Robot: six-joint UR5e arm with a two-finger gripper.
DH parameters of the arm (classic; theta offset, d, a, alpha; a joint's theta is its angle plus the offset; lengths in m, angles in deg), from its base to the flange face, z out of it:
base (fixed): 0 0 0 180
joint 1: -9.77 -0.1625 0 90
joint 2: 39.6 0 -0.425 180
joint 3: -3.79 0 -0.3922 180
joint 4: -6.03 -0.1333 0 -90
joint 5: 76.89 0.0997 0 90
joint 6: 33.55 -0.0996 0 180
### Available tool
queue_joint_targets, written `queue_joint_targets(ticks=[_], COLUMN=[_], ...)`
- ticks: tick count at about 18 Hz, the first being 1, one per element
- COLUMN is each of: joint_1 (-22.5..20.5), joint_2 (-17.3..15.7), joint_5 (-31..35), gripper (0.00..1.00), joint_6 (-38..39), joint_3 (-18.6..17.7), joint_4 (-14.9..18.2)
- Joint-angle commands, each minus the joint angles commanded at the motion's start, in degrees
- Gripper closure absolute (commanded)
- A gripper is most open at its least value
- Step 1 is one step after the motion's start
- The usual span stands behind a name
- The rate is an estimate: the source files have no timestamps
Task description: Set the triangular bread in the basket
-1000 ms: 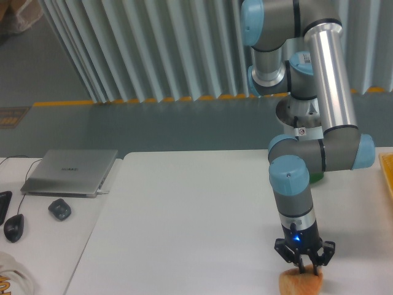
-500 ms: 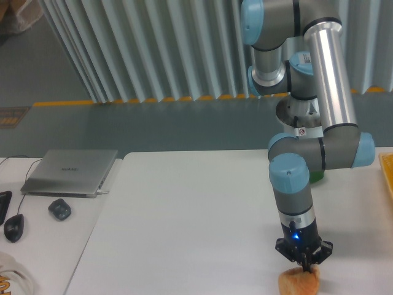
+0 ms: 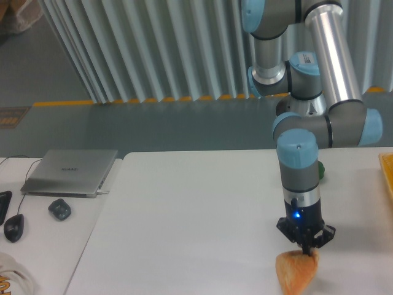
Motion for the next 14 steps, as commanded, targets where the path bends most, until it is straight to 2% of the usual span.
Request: queue_joint_targets(ticks=[5,9,14], joint_1=[-3.1,-5.6,-10.4], joint_2=[-3.4,-5.5,-8.0], joint_5=[-0.2,-0.4,-4.1], gripper=[0.87,0.87,0.86], joint_6=[-9.8,-18.3,-30.2], joint_3=[-0.1,0.0,-0.1], joint_4=[7.9,12.3,16.9])
